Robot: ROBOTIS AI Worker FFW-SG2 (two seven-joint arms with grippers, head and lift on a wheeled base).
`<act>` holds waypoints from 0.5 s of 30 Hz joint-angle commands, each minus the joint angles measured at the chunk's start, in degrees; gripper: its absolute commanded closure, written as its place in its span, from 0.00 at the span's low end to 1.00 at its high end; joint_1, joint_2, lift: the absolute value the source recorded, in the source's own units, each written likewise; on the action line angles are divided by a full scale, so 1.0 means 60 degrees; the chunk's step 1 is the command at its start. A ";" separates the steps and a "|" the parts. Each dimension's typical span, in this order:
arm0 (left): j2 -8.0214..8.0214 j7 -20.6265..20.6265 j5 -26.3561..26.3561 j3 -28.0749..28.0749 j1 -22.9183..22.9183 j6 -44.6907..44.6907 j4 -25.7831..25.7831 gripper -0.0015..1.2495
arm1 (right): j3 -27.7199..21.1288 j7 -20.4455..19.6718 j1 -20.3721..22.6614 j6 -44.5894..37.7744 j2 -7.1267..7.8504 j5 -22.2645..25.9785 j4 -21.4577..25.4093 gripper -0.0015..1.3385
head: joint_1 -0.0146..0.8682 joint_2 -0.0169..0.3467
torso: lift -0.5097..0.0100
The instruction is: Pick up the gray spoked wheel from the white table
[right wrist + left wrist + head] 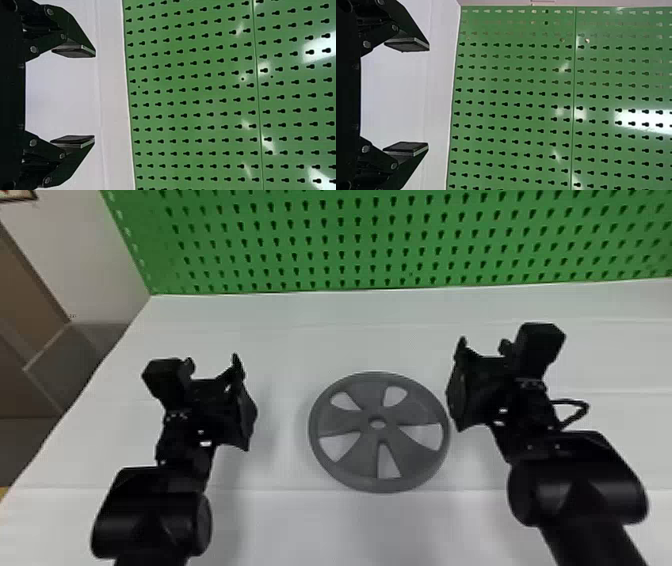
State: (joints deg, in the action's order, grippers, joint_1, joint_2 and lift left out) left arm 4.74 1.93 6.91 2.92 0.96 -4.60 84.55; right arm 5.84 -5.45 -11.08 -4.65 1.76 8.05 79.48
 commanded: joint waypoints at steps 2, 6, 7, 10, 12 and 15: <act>0.0000 0.0000 -0.0068 -0.0018 0.0030 0.0077 0.0000 0.30 | -0.0022 0.0000 0.0000 -0.0001 0.0000 -0.0023 -0.0004 0.37 | 0.90 0.40 | 0.86; 0.0000 0.0000 0.0079 0.0011 0.0016 0.0063 0.0000 0.30 | 0.0008 0.0000 -0.0014 -0.0001 0.0000 -0.0008 -0.0004 0.37 | 0.90 0.40 | 0.86; 0.0000 0.0000 0.0079 0.0011 0.0016 0.0063 0.0000 0.30 | 0.0008 0.0000 -0.0014 -0.0001 0.0000 -0.0008 -0.0004 0.37 | 0.90 0.40 | 0.86; 0.0000 0.0000 0.0079 0.0011 0.0016 0.0048 0.0000 0.30 | 0.0022 0.0000 -0.0029 -0.0001 0.0000 -0.0008 -0.0004 0.37 | 0.90 0.40 | 0.86; 0.0000 0.0000 0.0093 -0.0003 0.0016 0.0048 0.0000 0.30 | 0.0022 0.0000 -0.0044 -0.0001 0.0000 0.0007 -0.0004 0.37 | 0.90 0.40 | 0.86; 0.0000 0.0000 0.0093 0.0011 0.0016 0.0034 0.0000 0.30 | 0.0037 0.0000 -0.0058 -0.0001 0.0000 0.0036 -0.0004 0.37 | 0.90 0.40 | 0.86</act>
State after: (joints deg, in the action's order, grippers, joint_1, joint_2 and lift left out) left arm 4.74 1.93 7.40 2.95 1.06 -4.31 84.55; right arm 5.97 -5.45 -11.30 -4.66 1.76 8.08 79.45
